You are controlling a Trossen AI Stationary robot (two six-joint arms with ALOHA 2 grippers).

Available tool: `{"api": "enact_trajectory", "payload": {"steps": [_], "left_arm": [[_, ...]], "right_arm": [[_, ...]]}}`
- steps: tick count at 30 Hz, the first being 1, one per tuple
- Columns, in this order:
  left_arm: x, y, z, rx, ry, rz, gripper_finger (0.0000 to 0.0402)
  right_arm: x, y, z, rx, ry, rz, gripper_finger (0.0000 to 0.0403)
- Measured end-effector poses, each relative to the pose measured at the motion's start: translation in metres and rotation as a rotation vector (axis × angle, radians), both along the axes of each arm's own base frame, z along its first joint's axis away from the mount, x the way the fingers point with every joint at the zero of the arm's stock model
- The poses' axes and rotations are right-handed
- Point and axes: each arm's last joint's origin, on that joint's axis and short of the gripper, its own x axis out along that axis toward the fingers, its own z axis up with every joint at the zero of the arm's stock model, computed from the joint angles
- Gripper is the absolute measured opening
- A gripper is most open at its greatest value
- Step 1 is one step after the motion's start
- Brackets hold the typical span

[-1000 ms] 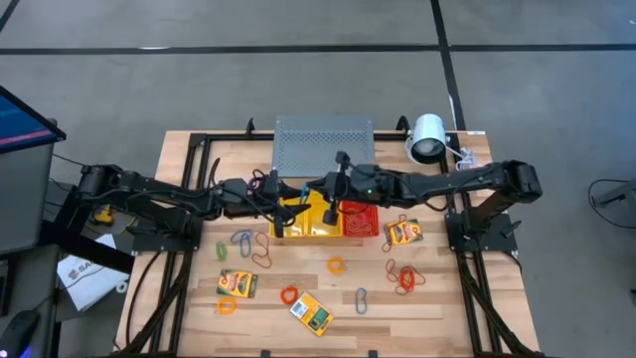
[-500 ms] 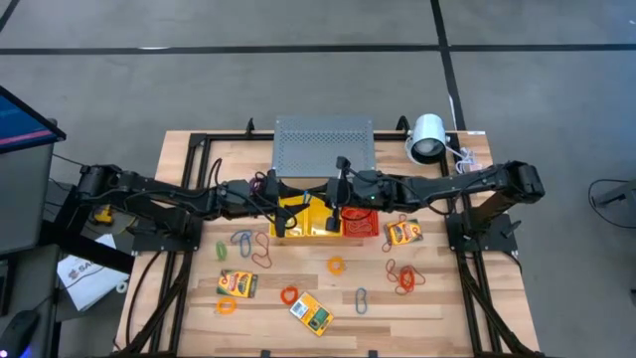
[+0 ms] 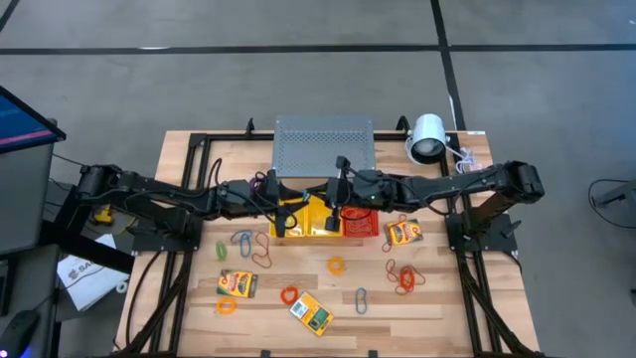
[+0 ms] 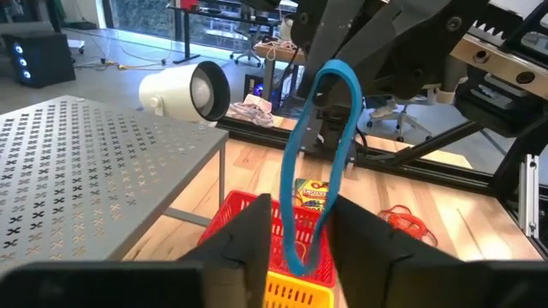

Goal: Pick & Place Office Desk Supplies
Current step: Put the blue rubber band into the red bin

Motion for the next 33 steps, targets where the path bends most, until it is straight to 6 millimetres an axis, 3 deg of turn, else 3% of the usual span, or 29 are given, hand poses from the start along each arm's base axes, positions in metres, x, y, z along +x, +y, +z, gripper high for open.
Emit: {"api": "enact_trajectory", "payload": {"steps": [8, 23, 28, 33], "left_arm": [[0.0000, 0.0000, 0.0000, 0.000, 0.000, 0.000, 0.0006], [0.0000, 0.0000, 0.0000, 0.005, 0.001, 0.000, 0.0004], [0.0000, 0.0000, 0.0000, 0.017, 0.004, -0.002, 0.0003], [0.0000, 0.0000, 0.0000, 0.028, 0.006, -0.004, 0.0003]], "right_arm": [[0.0000, 0.0000, 0.0000, -0.002, 0.000, 0.000, 0.0000], [0.0005, 0.0005, 0.0010, -0.009, -0.010, 0.017, 0.0009], [0.0008, 0.0008, 0.0023, -0.008, -0.023, 0.018, 0.0045], [0.0011, 0.0007, 0.0033, -0.008, -0.034, 0.017, 0.0106]]}}
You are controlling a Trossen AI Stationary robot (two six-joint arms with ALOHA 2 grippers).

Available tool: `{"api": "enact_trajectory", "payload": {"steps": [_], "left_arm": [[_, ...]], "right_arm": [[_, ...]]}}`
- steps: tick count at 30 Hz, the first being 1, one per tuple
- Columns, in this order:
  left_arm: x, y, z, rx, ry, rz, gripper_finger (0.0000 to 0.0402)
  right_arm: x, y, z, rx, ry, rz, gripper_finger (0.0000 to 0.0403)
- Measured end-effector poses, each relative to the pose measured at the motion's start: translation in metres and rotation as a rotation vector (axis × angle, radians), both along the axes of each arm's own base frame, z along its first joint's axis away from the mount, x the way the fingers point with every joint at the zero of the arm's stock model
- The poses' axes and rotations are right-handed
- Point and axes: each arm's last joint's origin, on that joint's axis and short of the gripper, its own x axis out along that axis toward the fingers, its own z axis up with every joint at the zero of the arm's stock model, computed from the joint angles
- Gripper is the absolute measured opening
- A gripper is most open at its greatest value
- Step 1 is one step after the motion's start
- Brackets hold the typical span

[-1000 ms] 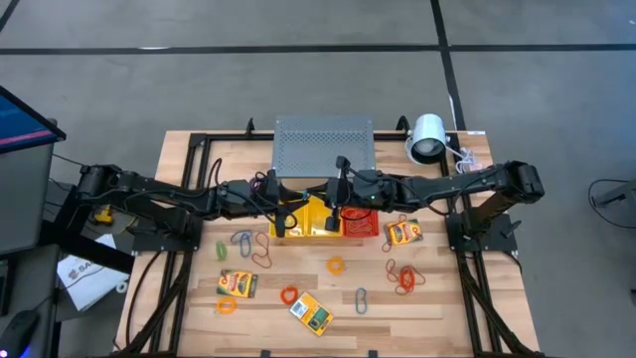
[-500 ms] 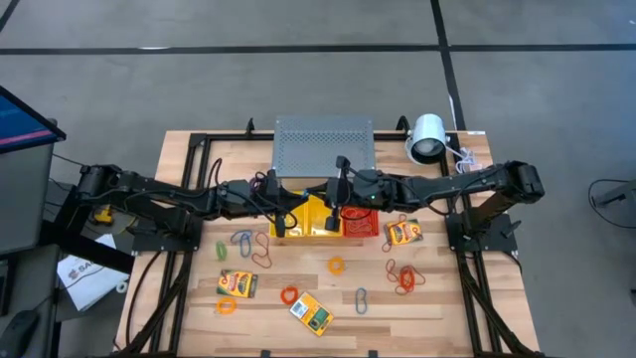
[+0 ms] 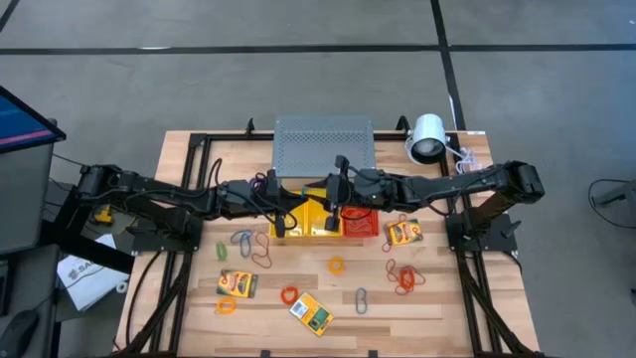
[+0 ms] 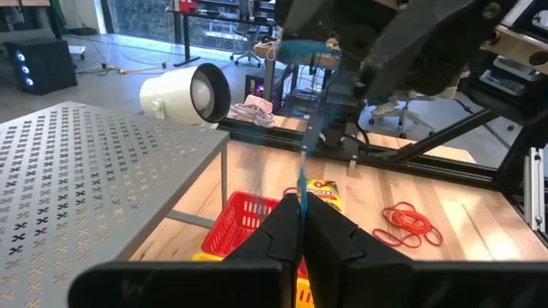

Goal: Pick & Place Office Desk Supplies
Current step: Put the blue rubber band into the red bin

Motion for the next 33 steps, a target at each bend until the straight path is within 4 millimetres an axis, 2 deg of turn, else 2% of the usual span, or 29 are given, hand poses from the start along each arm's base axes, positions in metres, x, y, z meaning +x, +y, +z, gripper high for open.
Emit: {"api": "enact_trajectory", "payload": {"steps": [7, 12, 15, 20, 27, 30, 33], "left_arm": [[0.000, 0.000, 0.000, 0.022, 0.005, -0.003, 0.0004], [0.000, 0.000, 0.000, 0.022, 0.006, -0.003, 0.0002], [0.000, -0.001, 0.000, 0.021, 0.010, -0.037, 0.0004], [0.002, 0.001, 0.000, 0.028, 0.035, -0.126, 0.0002], [0.011, 0.009, 0.029, 0.101, 0.096, -0.179, 0.0005], [0.014, 0.014, 0.042, 0.129, 0.087, -0.209, 0.0003], [0.019, 0.021, 0.046, 0.122, 0.094, -0.222, 0.0003]], "right_arm": [[0.000, 0.000, 0.001, 0.012, -0.004, -0.005, 0.0197], [-0.001, 0.000, 0.000, 0.011, 0.006, -0.005, 0.0232], [-0.007, 0.000, 0.003, 0.009, 0.027, -0.007, 0.0236], [-0.028, 0.001, 0.016, 0.002, 0.080, -0.019, 0.0231], [-0.063, 0.013, 0.038, -0.042, 0.110, -0.088, 0.0221], [-0.074, 0.018, 0.040, -0.043, 0.138, -0.115, 0.0219], [-0.082, 0.021, 0.038, -0.038, 0.188, -0.147, 0.0219]]}}
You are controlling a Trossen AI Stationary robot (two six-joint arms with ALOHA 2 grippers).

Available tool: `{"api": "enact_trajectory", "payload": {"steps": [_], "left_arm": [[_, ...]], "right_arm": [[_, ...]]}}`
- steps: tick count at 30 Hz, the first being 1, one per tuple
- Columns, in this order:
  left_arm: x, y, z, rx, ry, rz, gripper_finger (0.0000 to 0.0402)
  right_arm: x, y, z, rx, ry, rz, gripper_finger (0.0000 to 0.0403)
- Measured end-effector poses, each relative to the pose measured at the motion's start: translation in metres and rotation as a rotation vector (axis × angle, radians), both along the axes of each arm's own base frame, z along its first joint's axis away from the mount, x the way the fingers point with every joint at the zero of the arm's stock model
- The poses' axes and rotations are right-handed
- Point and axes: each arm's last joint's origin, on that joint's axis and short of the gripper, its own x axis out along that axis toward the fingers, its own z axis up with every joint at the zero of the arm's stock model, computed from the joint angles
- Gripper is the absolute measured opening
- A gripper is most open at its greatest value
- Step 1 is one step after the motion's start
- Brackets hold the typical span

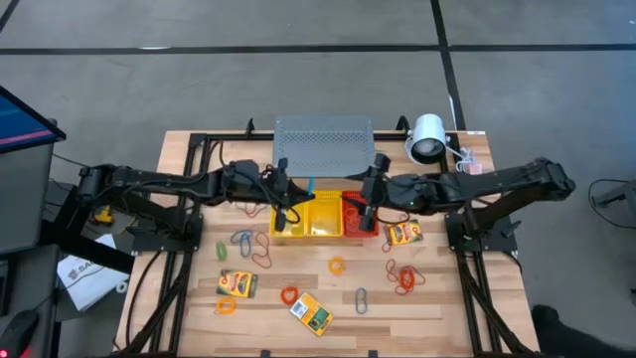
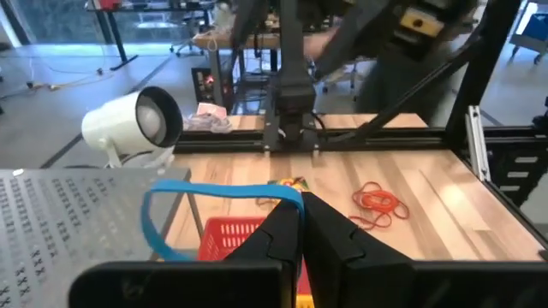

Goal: Pick & Place Office Desk Supplies
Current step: Put the blue rubber band into the red bin

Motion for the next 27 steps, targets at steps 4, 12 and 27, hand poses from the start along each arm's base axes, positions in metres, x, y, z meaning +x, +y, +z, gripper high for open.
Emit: {"api": "enact_trajectory", "payload": {"steps": [4, 12, 27], "left_arm": [[0.011, 0.009, -0.008, -0.016, 0.049, -0.019, 0.0005], [0.046, 0.022, -0.025, -0.058, 0.117, -0.097, 0.0005], [0.105, 0.032, -0.033, -0.036, 0.274, -0.181, 0.0003]], "right_arm": [[-0.008, 0.004, -0.010, -0.028, 0.027, -0.052, 0.0219], [-0.025, 0.009, -0.022, -0.027, 0.009, -0.116, 0.0218], [-0.068, 0.018, -0.035, -0.004, -0.085, -0.212, 0.0218]]}}
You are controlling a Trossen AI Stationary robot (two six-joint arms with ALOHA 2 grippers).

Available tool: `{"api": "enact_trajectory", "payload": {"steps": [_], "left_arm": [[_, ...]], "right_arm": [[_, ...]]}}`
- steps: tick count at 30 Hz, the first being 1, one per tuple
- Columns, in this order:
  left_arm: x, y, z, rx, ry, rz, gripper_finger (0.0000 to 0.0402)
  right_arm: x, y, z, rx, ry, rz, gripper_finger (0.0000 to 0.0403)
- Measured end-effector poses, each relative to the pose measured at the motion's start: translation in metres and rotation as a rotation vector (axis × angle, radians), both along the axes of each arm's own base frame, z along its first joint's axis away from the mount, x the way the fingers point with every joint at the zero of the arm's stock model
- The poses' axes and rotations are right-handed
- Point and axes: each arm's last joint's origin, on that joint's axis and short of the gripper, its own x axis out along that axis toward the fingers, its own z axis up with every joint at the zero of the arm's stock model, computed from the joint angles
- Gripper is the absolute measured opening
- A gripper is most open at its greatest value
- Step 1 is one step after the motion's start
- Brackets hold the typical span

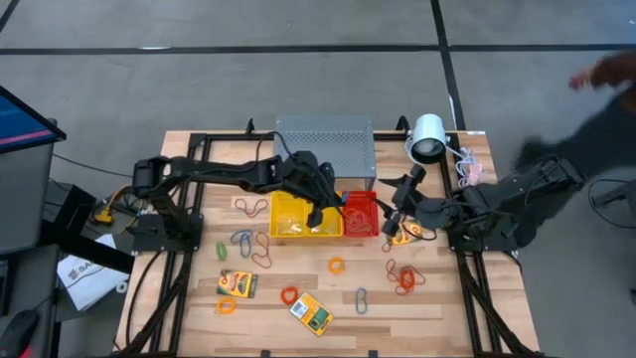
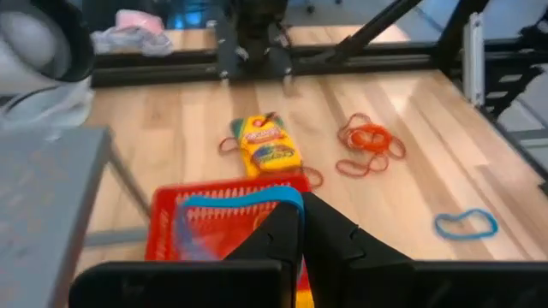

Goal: Pick & Place Office Desk Supplies
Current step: Put the blue rubber band into the red bin

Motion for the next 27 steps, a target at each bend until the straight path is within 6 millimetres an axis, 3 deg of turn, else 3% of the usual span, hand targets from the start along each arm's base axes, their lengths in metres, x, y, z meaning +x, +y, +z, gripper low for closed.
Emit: {"api": "enact_trajectory", "payload": {"steps": [12, 27], "left_arm": [[0.033, 0.010, -0.020, -0.044, 0.052, -0.045, 0.0004], [0.048, 0.011, -0.044, -0.070, 0.130, -0.060, 0.0006]], "right_arm": [[-0.004, 0.000, -0.005, 0.013, 0.000, -0.010, 0.0218], [-0.005, -0.001, -0.005, 0.000, -0.007, -0.051, 0.0218]]}}
